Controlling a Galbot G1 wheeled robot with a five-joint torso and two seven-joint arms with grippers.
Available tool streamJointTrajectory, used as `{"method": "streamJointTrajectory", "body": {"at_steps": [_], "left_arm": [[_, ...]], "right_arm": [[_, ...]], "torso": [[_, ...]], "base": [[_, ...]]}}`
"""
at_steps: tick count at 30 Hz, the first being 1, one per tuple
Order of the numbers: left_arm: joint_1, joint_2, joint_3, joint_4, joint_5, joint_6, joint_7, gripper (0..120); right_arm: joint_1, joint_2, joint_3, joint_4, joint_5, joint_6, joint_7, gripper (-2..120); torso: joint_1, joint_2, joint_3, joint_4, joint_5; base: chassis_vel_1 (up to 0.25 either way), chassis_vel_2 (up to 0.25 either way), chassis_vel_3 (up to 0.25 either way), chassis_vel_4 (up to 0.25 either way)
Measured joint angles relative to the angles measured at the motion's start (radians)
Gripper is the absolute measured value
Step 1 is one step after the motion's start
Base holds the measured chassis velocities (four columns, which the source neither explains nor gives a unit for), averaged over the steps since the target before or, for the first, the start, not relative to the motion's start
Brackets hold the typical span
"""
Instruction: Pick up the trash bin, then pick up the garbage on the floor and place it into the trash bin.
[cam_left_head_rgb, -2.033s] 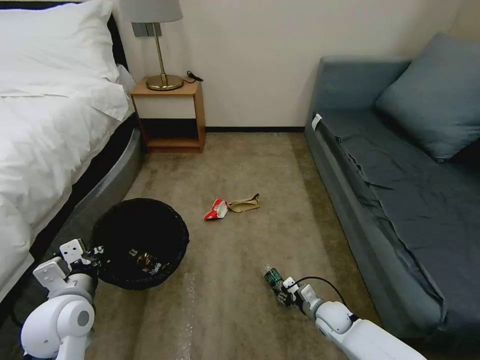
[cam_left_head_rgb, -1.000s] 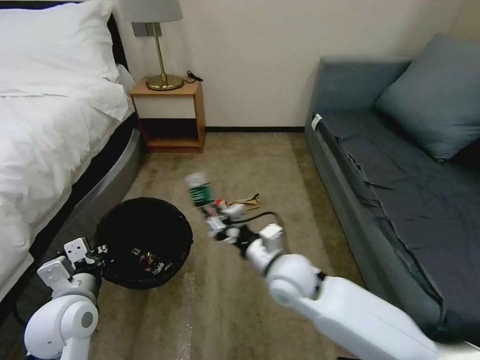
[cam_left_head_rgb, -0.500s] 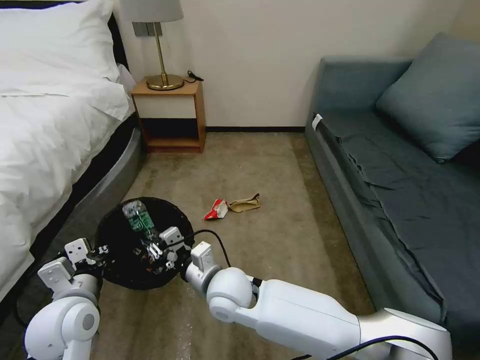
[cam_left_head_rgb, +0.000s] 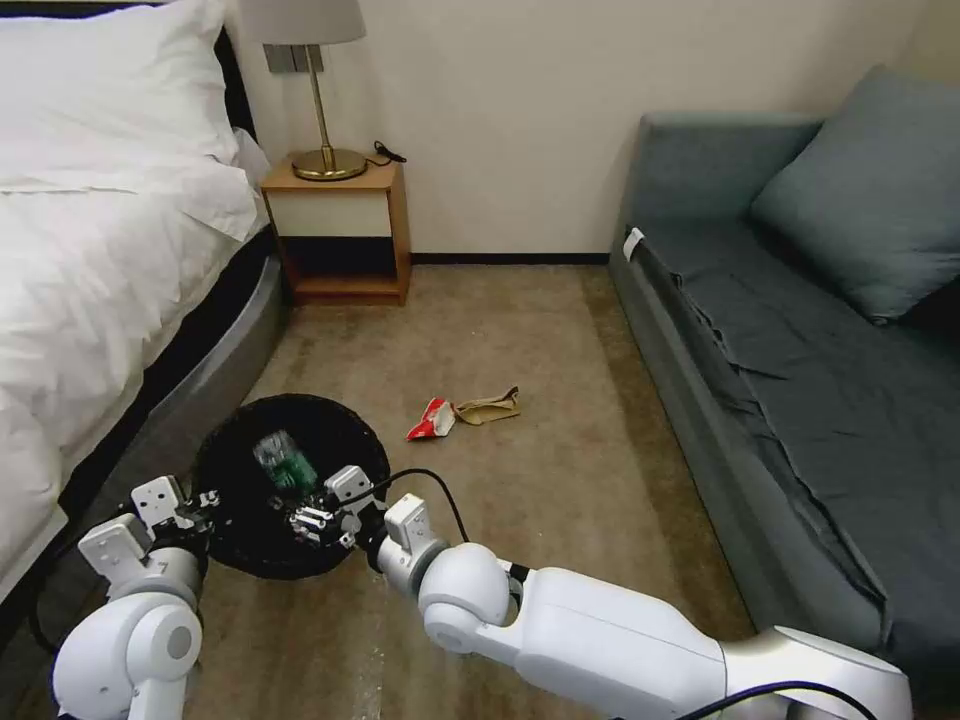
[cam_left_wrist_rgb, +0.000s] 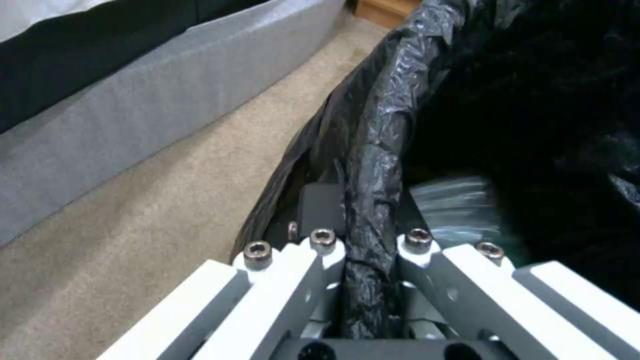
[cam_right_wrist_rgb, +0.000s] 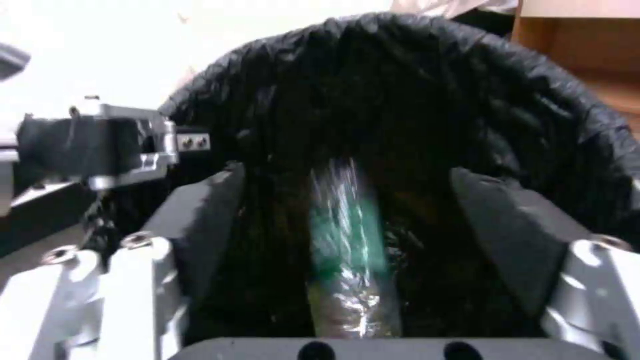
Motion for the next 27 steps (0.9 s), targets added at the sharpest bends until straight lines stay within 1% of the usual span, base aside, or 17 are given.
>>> {"method": "streamJointTrajectory", "body": {"at_steps": [2,4,5,8,9,10,11,12,15,16,17,19,20,22,23,24,27], "left_arm": [[-0.002,0.003,0.000,0.003,0.000,0.000,0.000,3],[-0.004,0.005,0.001,0.007,-0.001,0.000,0.001,3],[-0.004,0.005,0.001,0.007,-0.001,0.000,0.001,3],[-0.010,0.010,0.001,0.016,-0.002,0.000,0.002,3],[-0.011,0.011,0.001,0.018,-0.002,0.000,0.002,3],[-0.011,0.011,0.001,0.018,-0.002,0.000,0.002,3],[-0.014,0.013,0.001,0.021,-0.004,0.000,0.002,3],[-0.016,0.016,-0.001,0.024,-0.006,0.000,0.003,3],[-0.019,0.022,-0.006,0.032,-0.013,0.000,0.004,3],[-0.019,0.022,-0.006,0.032,-0.013,0.000,0.004,3],[-0.019,0.024,-0.008,0.035,-0.014,-0.001,0.004,3],[-0.020,0.024,-0.013,0.041,-0.014,-0.004,0.007,3],[-0.020,0.024,-0.013,0.041,-0.014,-0.004,0.007,3],[-0.021,0.025,-0.018,0.049,-0.014,-0.010,0.012,3],[-0.021,0.026,-0.023,0.055,-0.014,-0.014,0.015,3],[-0.021,0.026,-0.023,0.055,-0.014,-0.014,0.015,3],[-0.025,0.031,-0.031,0.068,-0.014,-0.021,0.019,3]], "right_arm": [[-0.005,-0.003,0.008,0.006,-0.006,-0.001,-0.002,92],[-0.013,-0.004,0.046,0.021,-0.020,0.002,-0.006,98],[-0.013,-0.004,0.046,0.021,-0.020,0.002,-0.006,98],[-0.035,-0.025,0.167,0.080,-0.056,0.016,-0.032,100],[-0.039,-0.034,0.197,0.090,-0.063,0.019,-0.036,100],[-0.039,-0.034,0.197,0.090,-0.063,0.019,-0.036,100],[-0.057,-0.060,0.263,0.126,-0.075,0.023,-0.051,100],[-0.074,-0.089,0.318,0.159,-0.087,0.025,-0.058,100],[-0.160,-0.191,0.474,0.256,-0.176,0.049,-0.063,100],[-0.160,-0.191,0.474,0.256,-0.176,0.049,-0.063,100],[-0.192,-0.210,0.508,0.278,-0.202,0.050,-0.060,100],[-0.293,-0.245,0.596,0.328,-0.273,0.049,-0.032,100],[-0.293,-0.245,0.596,0.328,-0.273,0.049,-0.032,100],[-0.423,-0.257,0.715,0.376,-0.364,0.051,0.000,100],[-0.510,-0.244,0.803,0.398,-0.428,0.075,0.007,100],[-0.510,-0.244,0.803,0.398,-0.428,0.075,0.007,100],[-0.701,-0.197,0.934,0.448,-0.531,0.125,0.019,100]], "torso": [[0.000,0.000,0.000,0.0001,0.0000],[0.000,0.000,0.000,0.0002,0.0000],[0.000,0.000,0.000,0.0002,0.0000],[0.000,0.000,0.000,0.0004,0.0002],[0.000,0.000,0.000,0.0002,0.0001],[0.000,0.000,0.000,0.0002,0.0001],[0.000,0.000,0.000,0.0004,0.0002],[0.000,0.000,0.000,0.0000,0.0001],[0.000,0.000,0.000,0.0000,0.0004],[0.000,0.000,0.000,0.0000,0.0004],[0.000,0.000,0.000,-0.0003,0.0002],[0.000,0.000,0.000,-0.0001,0.0005],[0.000,0.000,0.000,-0.0001,0.0005],[0.000,0.000,0.000,0.0000,0.0003],[0.000,0.000,0.000,0.0000,0.0002],[0.000,0.000,0.000,0.0000,0.0002],[0.000,0.000,0.000,-0.0002,0.0002]], "base": [[0.000,0.000,0.000,0.000],[0.000,0.000,0.000,0.000],[0.000,0.000,0.000,0.000],[0.000,0.000,0.000,0.000],[0.000,0.000,0.000,0.000],[0.000,0.000,0.000,0.000],[0.000,0.000,0.000,0.000],[0.000,0.000,0.000,0.000],[0.000,0.000,0.000,0.000],[0.000,0.000,0.000,0.000],[0.000,0.000,0.000,0.000],[0.000,0.000,0.000,0.000],[0.000,0.000,0.000,0.000],[0.000,0.000,0.000,0.000],[0.000,0.000,0.000,0.000],[0.000,0.000,0.000,0.000],[0.000,0.000,0.000,0.000]]}}
